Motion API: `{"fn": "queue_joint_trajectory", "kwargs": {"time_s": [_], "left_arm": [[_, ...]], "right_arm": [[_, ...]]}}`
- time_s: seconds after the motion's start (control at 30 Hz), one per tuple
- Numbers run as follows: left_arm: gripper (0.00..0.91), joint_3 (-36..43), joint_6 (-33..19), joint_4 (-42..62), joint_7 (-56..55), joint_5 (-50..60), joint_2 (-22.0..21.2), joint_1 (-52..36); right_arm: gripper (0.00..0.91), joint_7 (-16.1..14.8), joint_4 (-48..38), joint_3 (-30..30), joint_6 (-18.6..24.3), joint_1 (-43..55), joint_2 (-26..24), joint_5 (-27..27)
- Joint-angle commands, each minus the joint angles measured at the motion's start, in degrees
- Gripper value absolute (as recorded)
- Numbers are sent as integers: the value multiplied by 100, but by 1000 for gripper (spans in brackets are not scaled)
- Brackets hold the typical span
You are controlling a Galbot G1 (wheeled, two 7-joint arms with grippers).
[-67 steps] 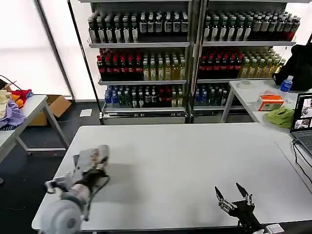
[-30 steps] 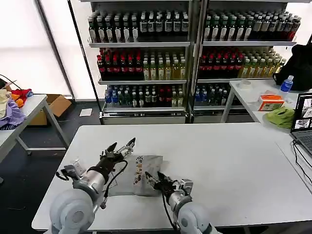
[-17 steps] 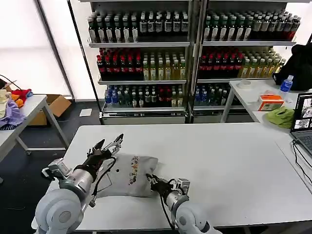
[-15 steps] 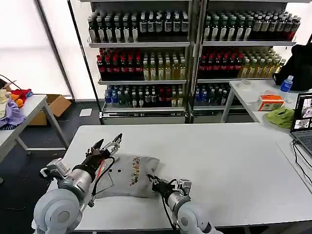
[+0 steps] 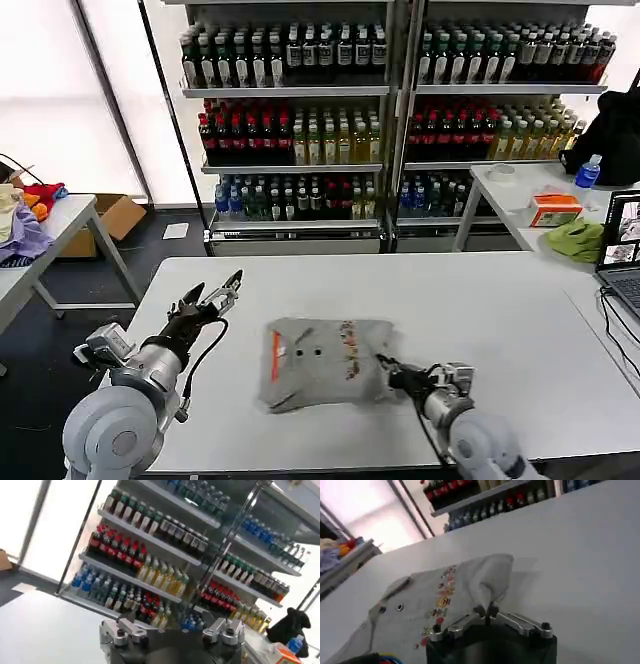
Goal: Fold and organize the clothes.
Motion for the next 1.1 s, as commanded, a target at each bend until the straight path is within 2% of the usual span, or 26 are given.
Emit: {"fn": "queue_joint_trajectory", "kwargs": {"time_s": [0.03, 0.13, 0.2, 0.3, 0.33, 0.4, 0.43, 0.5, 0.57, 0.67, 0.73, 0.8, 0.87, 0.9, 1.1], "left_arm": [[907, 23, 1, -28, -38, -13, -36, 21], [907, 8, 1, -45, -34, 5, -36, 60], [907, -6, 0, -89, -31, 6, -31, 89], [907, -25, 1, -130, -18, 20, -32, 146], [907, -29, 1, -147, -12, 26, -38, 158], [907, -22, 0, -151, -11, 48, -59, 164], [907, -17, 0, -152, -2, 68, -81, 178], [907, -2, -1, -154, 4, 107, -105, 197], [907, -2, -2, -175, 26, 147, -134, 247], [907, -39, -1, -211, 65, 149, -159, 326], [907, -89, 1, -211, 122, 134, -185, 357], [907, -98, -2, -187, 132, 146, -236, 352], [907, -67, -2, -133, 137, 173, -268, 316], [907, -53, -2, -117, 137, 186, -273, 299], [907, -23, -2, -130, 153, 221, -231, 221]], "right_arm": [[907, -568, 572, 1058, -138, -425, -935, -1350], [907, -164, 1068, 1119, -128, -538, -578, -1884], [907, 61, 1309, 1047, -51, -555, -467, -1890], [907, 89, 1421, 653, 571, -389, -177, -2217], [907, 49, 1311, 401, 736, -279, 24, -2348], [907, -34, 1165, 129, 783, -158, 189, -2349], [907, -9, 782, -172, 833, -32, 386, -2356], [907, -18, 272, -334, 894, 36, 550, -2390], [907, 174, -189, -434, 856, 42, 676, -2321], [907, 223, -515, -393, 900, -90, 656, -1981], [907, 564, -615, -313, 867, -195, 609, -1918], [907, 556, -592, -251, 887, -254, 586, -1808], [907, 416, -393, -183, 947, -282, 470, -1105], [907, 387, -329, -160, 966, -274, 457, -1025], [907, -250, 664, 365, 1444, -95, 309, -861]]}}
